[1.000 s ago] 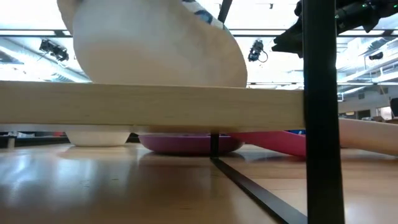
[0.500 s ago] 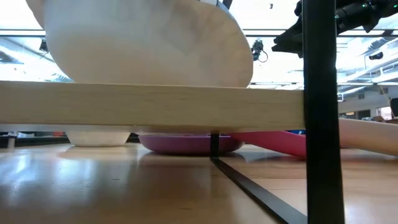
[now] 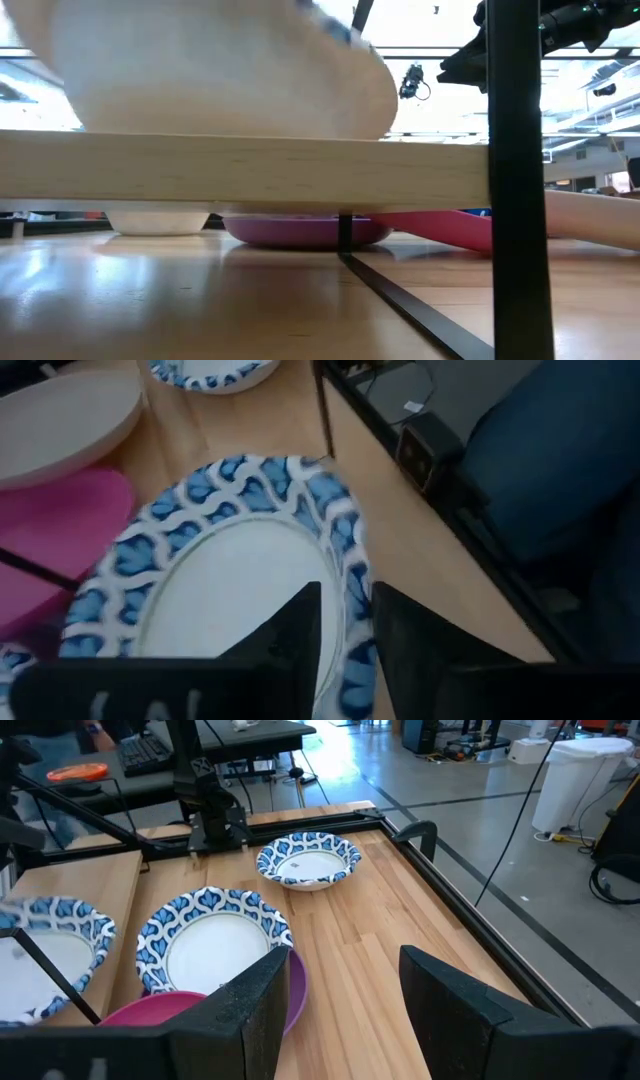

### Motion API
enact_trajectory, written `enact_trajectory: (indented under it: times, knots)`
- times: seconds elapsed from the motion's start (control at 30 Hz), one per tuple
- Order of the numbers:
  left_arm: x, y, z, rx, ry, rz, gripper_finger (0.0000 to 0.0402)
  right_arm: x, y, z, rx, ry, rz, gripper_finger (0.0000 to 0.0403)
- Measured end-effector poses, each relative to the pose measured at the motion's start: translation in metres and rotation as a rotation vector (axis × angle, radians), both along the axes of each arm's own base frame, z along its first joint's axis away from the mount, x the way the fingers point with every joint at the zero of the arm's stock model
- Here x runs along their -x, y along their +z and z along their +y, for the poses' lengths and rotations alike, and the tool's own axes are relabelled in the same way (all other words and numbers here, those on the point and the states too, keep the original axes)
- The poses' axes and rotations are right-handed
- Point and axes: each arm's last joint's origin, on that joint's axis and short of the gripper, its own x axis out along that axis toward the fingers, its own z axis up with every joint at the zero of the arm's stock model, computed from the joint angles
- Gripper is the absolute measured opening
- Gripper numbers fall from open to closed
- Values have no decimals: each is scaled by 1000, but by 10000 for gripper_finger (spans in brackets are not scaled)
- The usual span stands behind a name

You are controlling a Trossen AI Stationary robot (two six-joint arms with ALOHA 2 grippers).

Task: Place and stack plates onto a shelf
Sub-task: Put the blue patterned bowl on the shelf, then put the orange plate on the shelf

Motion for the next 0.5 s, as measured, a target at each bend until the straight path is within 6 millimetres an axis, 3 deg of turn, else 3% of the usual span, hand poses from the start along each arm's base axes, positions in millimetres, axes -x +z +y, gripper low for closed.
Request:
enact_trajectory:
  times: [0.5]
  knots:
    - [0, 1, 0, 1, 2, -8, 123, 0, 0, 0, 0, 0, 0, 196]
